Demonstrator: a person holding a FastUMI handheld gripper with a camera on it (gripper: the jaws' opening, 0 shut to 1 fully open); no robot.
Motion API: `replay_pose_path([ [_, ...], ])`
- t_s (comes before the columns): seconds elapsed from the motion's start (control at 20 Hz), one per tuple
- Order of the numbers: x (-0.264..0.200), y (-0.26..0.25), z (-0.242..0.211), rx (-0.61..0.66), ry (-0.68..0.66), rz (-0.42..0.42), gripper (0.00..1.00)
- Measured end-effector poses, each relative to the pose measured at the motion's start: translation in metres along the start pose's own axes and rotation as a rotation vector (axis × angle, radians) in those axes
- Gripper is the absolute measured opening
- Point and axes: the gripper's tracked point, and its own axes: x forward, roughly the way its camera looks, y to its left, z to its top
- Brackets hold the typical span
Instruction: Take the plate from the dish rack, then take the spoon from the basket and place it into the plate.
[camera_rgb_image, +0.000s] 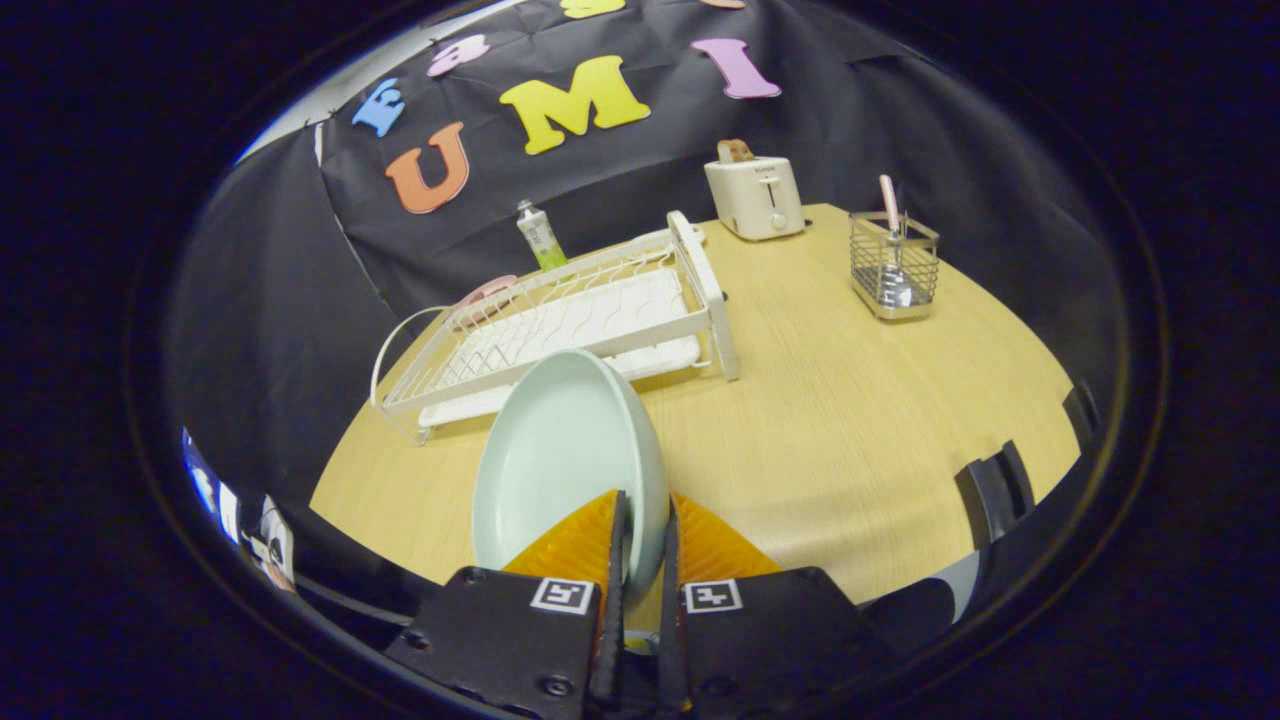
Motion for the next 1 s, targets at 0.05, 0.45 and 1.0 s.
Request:
replay_pose_path([
  [0.05, 0.003, -0.003, -0.002, 0.010, 0.007, 0.014, 0.22],
  [0.45, 0.021, -0.014, -0.008, -0.020, 0.005, 0.063, 0.31],
  [1.0, 0.003, -0.042, 0.031, -0.063, -0.095, 0.029, 0.46],
])
